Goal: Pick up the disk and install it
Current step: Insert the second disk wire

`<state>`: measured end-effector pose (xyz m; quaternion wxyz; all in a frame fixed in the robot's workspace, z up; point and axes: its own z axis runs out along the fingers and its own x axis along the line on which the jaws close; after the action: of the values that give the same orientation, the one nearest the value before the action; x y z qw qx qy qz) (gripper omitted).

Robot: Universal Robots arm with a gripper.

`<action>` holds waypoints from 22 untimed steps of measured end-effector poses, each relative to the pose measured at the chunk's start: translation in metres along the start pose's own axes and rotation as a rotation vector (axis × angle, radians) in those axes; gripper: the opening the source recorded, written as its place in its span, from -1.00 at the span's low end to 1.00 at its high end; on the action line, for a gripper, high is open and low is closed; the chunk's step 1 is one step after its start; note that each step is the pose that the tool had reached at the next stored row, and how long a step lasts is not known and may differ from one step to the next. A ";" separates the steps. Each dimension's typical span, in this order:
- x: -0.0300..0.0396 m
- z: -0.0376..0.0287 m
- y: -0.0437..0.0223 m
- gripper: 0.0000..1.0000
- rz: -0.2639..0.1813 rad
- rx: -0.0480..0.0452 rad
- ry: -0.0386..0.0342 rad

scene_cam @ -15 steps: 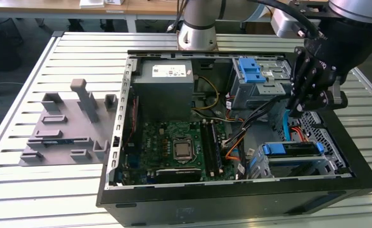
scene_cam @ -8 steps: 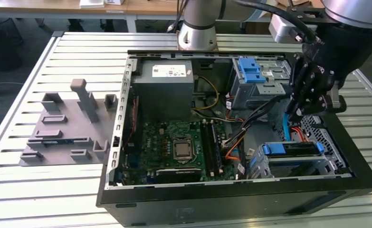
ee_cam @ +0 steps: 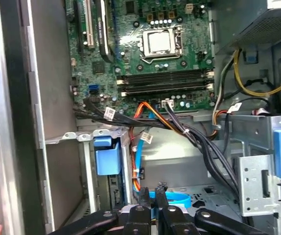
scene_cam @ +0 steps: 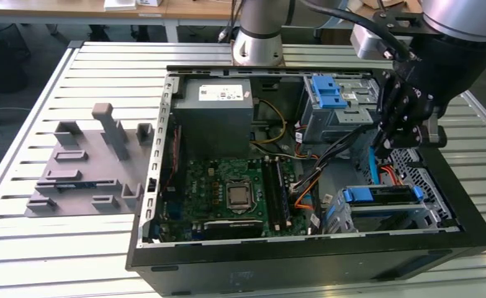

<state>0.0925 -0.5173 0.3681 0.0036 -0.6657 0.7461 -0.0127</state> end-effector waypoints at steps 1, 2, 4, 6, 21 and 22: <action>0.0004 0.0001 0.0000 -0.68 0.000 -0.0021 -0.0179; 0.0009 0.0001 -0.0001 -0.68 0.001 -0.0040 -0.0350; 0.0022 0.0005 -0.0002 -0.68 0.001 -0.0059 -0.0525; 0.0034 0.0009 -0.0003 -0.68 0.001 -0.0056 -0.0529; 0.0369 0.0247 -0.0037 -0.68 0.001 -0.0066 -0.0648; 0.0375 0.0253 -0.0037 -0.68 0.001 -0.0067 -0.0654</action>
<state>0.0925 -0.5554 0.3433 0.0258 -0.6652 0.7461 0.0116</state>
